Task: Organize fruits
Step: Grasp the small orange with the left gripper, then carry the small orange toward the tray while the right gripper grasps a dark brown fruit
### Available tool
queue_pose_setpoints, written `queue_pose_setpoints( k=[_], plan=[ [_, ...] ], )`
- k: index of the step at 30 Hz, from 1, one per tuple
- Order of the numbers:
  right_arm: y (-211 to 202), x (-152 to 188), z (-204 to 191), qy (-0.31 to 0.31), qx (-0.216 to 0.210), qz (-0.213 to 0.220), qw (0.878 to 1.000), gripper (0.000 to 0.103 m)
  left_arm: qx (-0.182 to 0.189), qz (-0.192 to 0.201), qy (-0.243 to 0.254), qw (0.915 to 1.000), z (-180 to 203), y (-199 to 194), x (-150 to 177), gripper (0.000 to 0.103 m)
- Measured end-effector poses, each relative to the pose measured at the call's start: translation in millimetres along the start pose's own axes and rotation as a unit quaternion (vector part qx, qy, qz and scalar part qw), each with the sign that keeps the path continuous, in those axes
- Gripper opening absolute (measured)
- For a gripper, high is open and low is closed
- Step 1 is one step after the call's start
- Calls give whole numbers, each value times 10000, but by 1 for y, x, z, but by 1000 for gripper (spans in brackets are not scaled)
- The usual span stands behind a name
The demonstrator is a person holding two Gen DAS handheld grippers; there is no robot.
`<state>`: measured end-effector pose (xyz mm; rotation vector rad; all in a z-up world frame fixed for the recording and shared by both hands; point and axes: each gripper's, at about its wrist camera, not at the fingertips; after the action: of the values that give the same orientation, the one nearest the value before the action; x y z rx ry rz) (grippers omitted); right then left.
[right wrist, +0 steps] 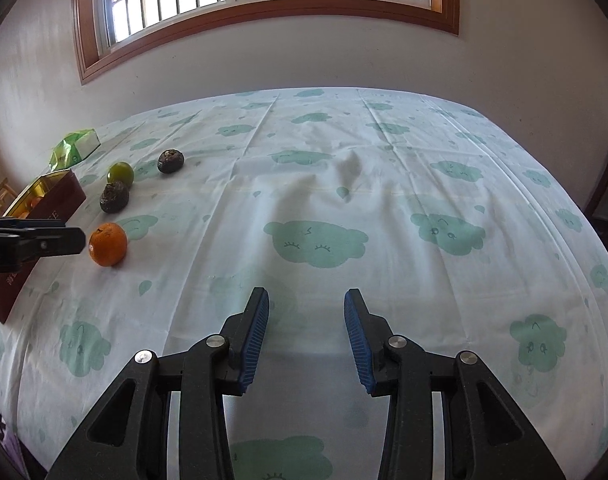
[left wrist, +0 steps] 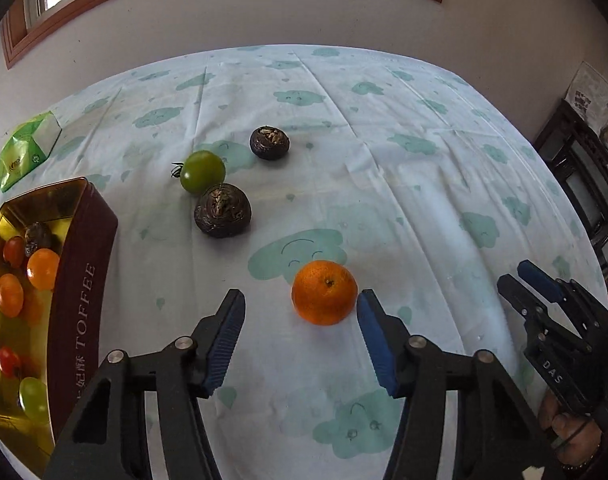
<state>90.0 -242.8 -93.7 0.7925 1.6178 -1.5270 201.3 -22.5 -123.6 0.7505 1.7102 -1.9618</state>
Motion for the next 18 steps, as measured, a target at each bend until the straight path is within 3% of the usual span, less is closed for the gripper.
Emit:
queue_pose_setpoints(
  k=[4, 6, 10, 16, 18],
  plan=[
    [-1, 0, -4, -95, -93, 45, 9999, 41, 133, 127, 43, 9998, 5, 15, -1, 55],
    [-1, -1, -3, -83, -119, 37, 9999, 41, 372, 42, 21, 9993, 8, 22, 1, 32],
    [1, -1, -2, -68, -94, -4, 9999, 41, 290, 293, 286, 9987, 14, 16, 14, 32],
    [6, -2, -5, -158, -35, -195, 9997, 43, 297, 717, -67, 9970, -14, -35, 29, 32],
    [9, -8, -14, -288, -247, -226, 9990, 43, 298, 809, -184, 9961, -25, -56, 33, 32]
  ],
)
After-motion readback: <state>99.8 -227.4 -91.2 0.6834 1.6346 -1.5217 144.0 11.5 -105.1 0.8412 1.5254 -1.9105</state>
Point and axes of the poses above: each gripper's, at about its wrist camera, not at the fingertips, and y roughly the way its jaws point, z to its right, x to its underside, and after that the axes turned 9 degrees about z, right-handed
